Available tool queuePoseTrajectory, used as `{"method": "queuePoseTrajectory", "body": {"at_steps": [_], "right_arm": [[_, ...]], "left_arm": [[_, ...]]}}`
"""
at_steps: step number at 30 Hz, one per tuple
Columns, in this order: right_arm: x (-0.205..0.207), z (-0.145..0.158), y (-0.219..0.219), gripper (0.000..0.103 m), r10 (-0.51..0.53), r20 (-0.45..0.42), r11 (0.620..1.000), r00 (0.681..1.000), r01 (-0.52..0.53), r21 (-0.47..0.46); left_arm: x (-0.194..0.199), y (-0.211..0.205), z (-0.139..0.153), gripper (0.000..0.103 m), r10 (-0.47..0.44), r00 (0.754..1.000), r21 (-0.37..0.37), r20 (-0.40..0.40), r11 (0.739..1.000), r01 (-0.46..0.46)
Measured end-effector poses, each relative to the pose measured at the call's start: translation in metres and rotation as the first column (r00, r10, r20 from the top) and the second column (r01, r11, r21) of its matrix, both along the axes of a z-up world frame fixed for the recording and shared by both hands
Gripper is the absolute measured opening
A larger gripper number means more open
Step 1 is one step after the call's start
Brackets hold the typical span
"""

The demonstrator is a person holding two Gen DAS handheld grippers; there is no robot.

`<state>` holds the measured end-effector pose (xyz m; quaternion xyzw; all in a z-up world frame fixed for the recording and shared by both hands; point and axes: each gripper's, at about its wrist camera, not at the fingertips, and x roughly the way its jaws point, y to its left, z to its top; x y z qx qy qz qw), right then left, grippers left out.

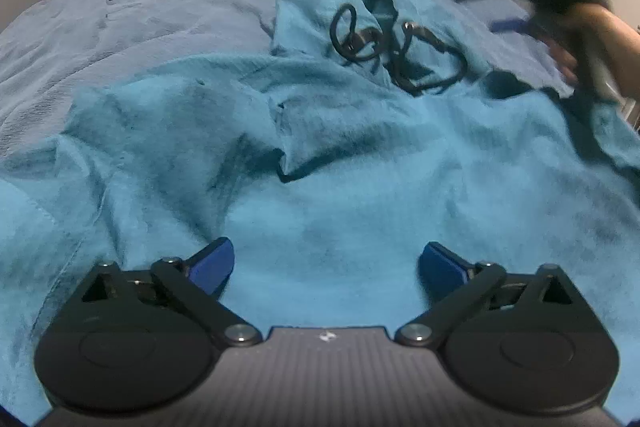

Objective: Fold large clothes

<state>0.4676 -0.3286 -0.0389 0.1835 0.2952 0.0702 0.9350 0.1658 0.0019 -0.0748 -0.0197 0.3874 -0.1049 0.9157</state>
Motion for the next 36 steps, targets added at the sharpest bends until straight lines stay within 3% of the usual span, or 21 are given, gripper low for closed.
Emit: {"method": "queuePoseTrajectory", "body": {"at_steps": [8,9,11,12,13,14,18,24,27,31,36], "right_arm": [[0.093,-0.036,0.011,0.081,-0.085,-0.065,0.983,0.994,0.094,0.156],[0.099,-0.039,0.012,0.076,-0.087,-0.079,0.98,0.993,0.1,0.172],[0.107,-0.046,0.012,0.051,-0.056,-0.084,0.963,0.995,0.076,0.258],[0.108,-0.046,0.014,0.026,-0.031,-0.071,0.956,0.997,0.05,0.291],[0.106,-0.043,0.015,0.016,-0.01,-0.055,0.952,0.998,0.026,0.304],[0.102,-0.037,0.016,0.014,0.008,-0.023,0.953,1.0,0.0,0.304],[0.062,-0.002,0.017,0.006,0.105,0.153,0.948,0.983,-0.146,0.285],[-0.033,0.061,0.022,0.004,0.272,0.33,0.927,0.904,-0.339,0.163],[-0.093,0.079,0.028,0.004,0.345,0.358,0.912,0.868,-0.401,0.092],[-0.175,0.078,0.032,0.004,0.414,0.361,0.896,0.836,-0.443,-0.002],[-0.258,0.044,0.023,0.004,0.426,0.297,0.902,0.855,-0.429,-0.059]], "left_arm": [[0.003,-0.003,-0.015,0.103,-0.002,1.0,0.014,0.023,1.0,0.001],[0.004,-0.003,-0.016,0.103,-0.002,1.0,0.009,0.025,1.0,0.002],[0.006,0.0,-0.019,0.103,-0.002,1.0,-0.005,0.028,1.0,0.002],[0.006,0.0,-0.02,0.103,-0.002,1.0,-0.009,0.029,1.0,0.003],[0.007,0.0,-0.02,0.103,-0.003,1.0,-0.011,0.03,1.0,0.003],[0.007,0.0,-0.021,0.103,-0.003,1.0,-0.013,0.031,1.0,0.004],[0.005,0.0,-0.02,0.103,-0.005,0.999,-0.019,0.032,1.0,0.005],[0.004,0.004,-0.014,0.103,-0.002,1.0,-0.037,0.029,0.999,0.003],[-0.004,0.016,-0.001,0.103,0.058,0.996,-0.095,0.069,0.994,-0.051],[-0.028,0.053,0.03,0.103,0.236,0.959,-0.205,0.156,0.957,-0.203],[-0.062,0.094,0.068,0.103,0.372,0.901,-0.187,0.223,0.923,-0.335]]}}
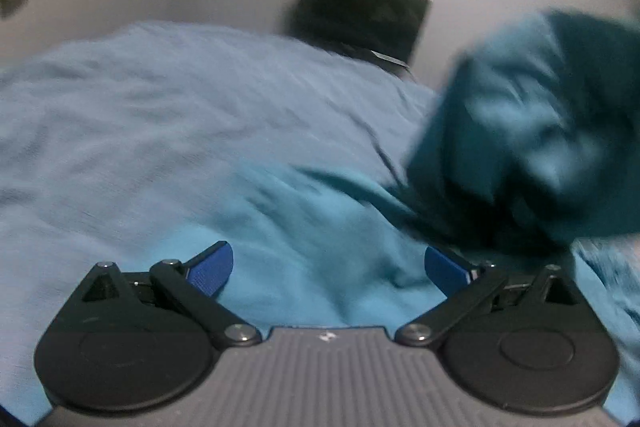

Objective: Fold large clothes

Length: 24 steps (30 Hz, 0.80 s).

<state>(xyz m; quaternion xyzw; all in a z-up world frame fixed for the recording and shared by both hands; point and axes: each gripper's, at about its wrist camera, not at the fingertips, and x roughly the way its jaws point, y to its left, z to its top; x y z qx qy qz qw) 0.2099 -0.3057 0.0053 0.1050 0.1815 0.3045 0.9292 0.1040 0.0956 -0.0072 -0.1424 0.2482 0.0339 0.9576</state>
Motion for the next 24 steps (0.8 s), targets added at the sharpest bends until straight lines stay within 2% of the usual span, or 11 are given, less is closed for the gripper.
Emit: {"method": "queuePoseTrajectory", "body": {"at_steps": [3,5,7,10,13,15,20,24], "right_arm": [[-0.038,-0.025,-0.011,0.01,-0.051,-0.077,0.998,0.996,0.049,-0.024],[-0.059,-0.039,-0.022,0.02,-0.085,-0.122,0.996,0.989,0.08,-0.044],[-0.076,-0.044,-0.03,0.027,-0.11,-0.151,0.993,0.982,0.103,-0.055],[-0.097,-0.04,-0.045,0.038,-0.14,-0.159,0.99,0.977,0.138,-0.022],[-0.104,-0.028,-0.042,0.039,-0.161,-0.14,0.987,0.977,0.162,-0.006],[-0.103,-0.016,-0.031,0.039,-0.162,-0.111,0.987,0.98,0.161,-0.023],[-0.11,0.017,0.017,0.04,-0.154,-0.023,0.983,0.988,0.151,-0.103],[-0.102,0.02,0.046,0.04,-0.174,0.004,0.971,0.985,0.172,-0.169]], "left_arm": [[-0.017,0.019,0.021,0.103,0.047,0.998,-0.028,0.036,0.999,-0.046],[-0.027,0.027,0.03,0.103,0.058,0.997,-0.033,0.051,0.998,-0.056],[-0.037,0.032,0.037,0.103,0.057,0.997,-0.041,0.059,0.998,-0.054],[-0.045,0.035,0.046,0.103,0.039,0.997,-0.074,0.06,0.997,-0.034],[-0.054,0.025,0.051,0.103,-0.046,0.997,-0.104,0.062,0.993,0.053],[-0.056,0.007,0.051,0.103,-0.121,0.991,-0.092,0.061,0.988,0.126],[-0.057,-0.04,0.053,0.103,-0.307,0.946,-0.038,0.099,0.949,0.312],[-0.059,-0.06,0.051,0.101,-0.393,0.911,-0.033,0.127,0.916,0.4]]}}
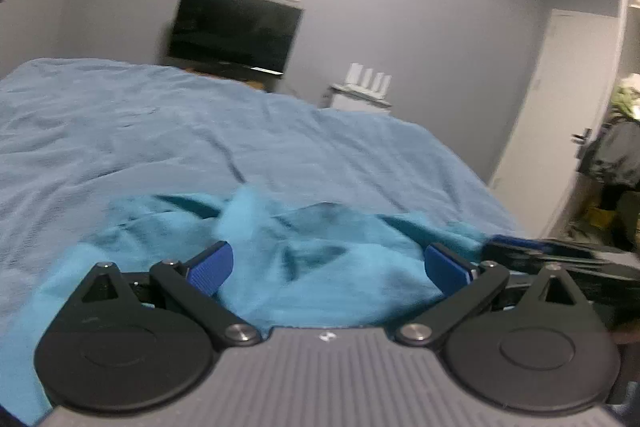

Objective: Fold large clothes

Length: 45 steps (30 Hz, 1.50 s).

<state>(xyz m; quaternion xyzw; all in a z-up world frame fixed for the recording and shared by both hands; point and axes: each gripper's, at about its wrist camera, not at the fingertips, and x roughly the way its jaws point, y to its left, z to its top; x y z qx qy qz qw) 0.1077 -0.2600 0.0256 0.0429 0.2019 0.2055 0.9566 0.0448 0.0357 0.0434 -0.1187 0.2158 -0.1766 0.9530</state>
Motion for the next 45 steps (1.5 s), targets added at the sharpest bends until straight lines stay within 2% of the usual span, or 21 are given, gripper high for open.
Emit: {"method": "queuePoseTrajectory", "body": {"at_steps": [1,3,6,8,10,13,18,20,24,26,29,30,31,34,37,39,42,45], "right_arm": [[0.0,-0.002,0.004,0.04,-0.001,-0.01,1.0,1.0,0.001,-0.006],[0.006,-0.011,0.01,0.039,0.003,-0.043,1.0,0.999,-0.004,-0.027],[0.012,-0.03,0.014,0.038,0.023,-0.108,0.996,0.994,-0.032,-0.084],[0.017,-0.044,0.019,0.037,0.033,-0.159,0.99,0.987,-0.053,-0.129],[0.02,-0.056,0.02,0.036,0.036,-0.2,0.988,0.979,-0.065,-0.14],[0.024,-0.072,0.023,0.036,0.031,-0.243,0.987,0.969,-0.069,-0.148],[0.032,-0.095,0.026,0.036,0.027,-0.248,0.986,0.968,-0.067,-0.153],[0.03,-0.093,0.026,0.036,0.026,-0.244,0.987,0.97,-0.064,-0.151],[0.013,-0.082,0.025,0.041,0.016,-0.193,0.984,0.981,-0.049,-0.169],[0.012,-0.081,0.025,0.042,0.015,-0.221,0.978,0.975,-0.06,-0.199],[0.009,-0.071,0.011,0.052,0.003,-0.229,0.99,0.973,-0.034,-0.135],[0.006,-0.066,0.004,0.061,-0.002,-0.216,0.994,0.976,-0.021,-0.106],[0.004,-0.06,-0.003,0.065,-0.014,-0.205,0.996,0.979,-0.004,-0.086],[0.007,-0.043,-0.026,0.065,-0.074,-0.173,0.995,0.982,0.062,-0.072],[0.02,-0.029,-0.056,0.066,-0.165,-0.142,0.985,0.976,0.156,-0.07],[0.033,-0.024,-0.076,0.066,-0.223,-0.141,0.974,0.965,0.214,-0.076],[0.06,-0.026,-0.104,0.067,-0.289,-0.139,0.953,0.947,0.272,-0.13],[0.083,-0.038,-0.125,0.076,-0.342,-0.137,0.929,0.93,0.313,-0.195]], "left_arm": [[0.001,-0.002,-0.002,0.098,-0.04,0.999,-0.008,0.002,0.999,0.04],[0.003,-0.009,-0.008,0.075,-0.114,0.993,0.022,-0.032,0.993,0.114],[0.013,-0.021,-0.024,0.06,-0.168,0.978,0.126,-0.121,0.975,0.183],[0.025,-0.021,-0.041,0.058,-0.198,0.955,0.124,-0.222,0.966,0.229],[0.035,-0.02,-0.059,0.058,-0.198,0.93,0.121,-0.311,0.962,0.245],[0.041,-0.019,-0.075,0.059,-0.191,0.915,0.129,-0.355,0.96,0.25],[0.048,-0.026,-0.083,0.06,-0.171,0.923,0.173,-0.346,0.955,0.242],[0.045,-0.027,-0.082,0.061,-0.166,0.927,0.18,-0.337,0.955,0.237],[0.038,-0.031,-0.073,0.068,-0.133,0.941,0.223,-0.311,0.952,0.208],[0.033,-0.026,-0.067,0.072,-0.141,0.944,0.207,-0.298,0.956,0.209],[0.026,-0.017,-0.052,0.076,-0.141,0.959,0.175,-0.245,0.967,0.187],[0.023,-0.01,-0.043,0.08,-0.135,0.966,0.159,-0.219,0.972,0.172],[0.022,-0.003,-0.034,0.082,-0.121,0.973,0.14,-0.195,0.979,0.149],[0.029,0.025,-0.009,0.084,-0.053,0.987,0.121,-0.152,0.99,0.072],[0.046,0.058,0.006,0.084,0.088,0.989,0.158,-0.122,0.985,-0.069],[0.06,0.076,0.006,0.084,0.154,0.981,0.173,-0.12,0.976,-0.132],[0.085,0.099,-0.006,0.085,0.203,0.966,0.162,-0.162,0.971,-0.177],[0.111,0.112,-0.026,0.085,0.238,0.95,0.173,-0.202,0.963,-0.204]]}}
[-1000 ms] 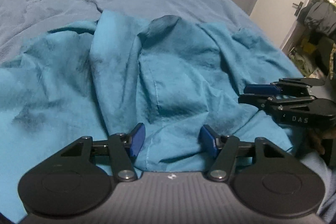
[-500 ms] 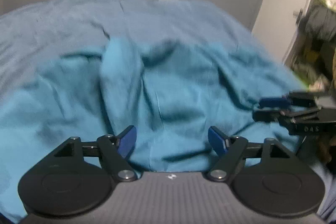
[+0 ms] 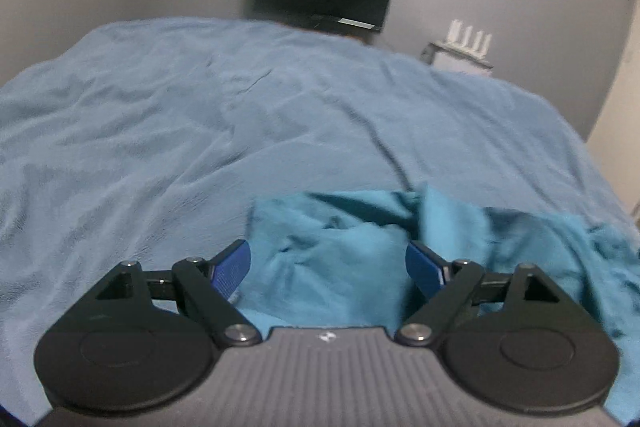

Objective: Fold large clothes

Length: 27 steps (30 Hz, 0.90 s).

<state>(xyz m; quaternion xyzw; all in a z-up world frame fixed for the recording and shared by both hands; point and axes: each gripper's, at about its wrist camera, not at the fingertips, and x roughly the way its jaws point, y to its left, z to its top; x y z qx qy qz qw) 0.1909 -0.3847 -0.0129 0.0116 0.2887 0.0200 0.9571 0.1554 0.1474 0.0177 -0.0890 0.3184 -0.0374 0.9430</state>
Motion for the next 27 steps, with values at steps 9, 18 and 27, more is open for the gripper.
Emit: {"method": "queuePoseTrajectory", "body": {"at_steps": [9,18,27], "right_arm": [[0.054,-0.048,-0.038,0.083,-0.021,-0.068,0.985,0.997,0.032,0.169],[0.094,-0.079,-0.021,0.086,0.132,-0.077,0.972,0.988,-0.114,0.207],[0.084,-0.077,0.006,0.04,0.19,-0.003,0.978,0.982,-0.19,0.082]], "left_arm": [[0.066,0.009,-0.049,0.084,0.002,0.999,0.021,-0.039,1.0,-0.001],[0.098,0.032,-0.088,0.091,-0.022,0.999,-0.141,-0.046,0.99,0.015],[0.079,-0.001,-0.071,0.03,-0.135,0.991,0.049,0.022,0.99,0.134]]}}
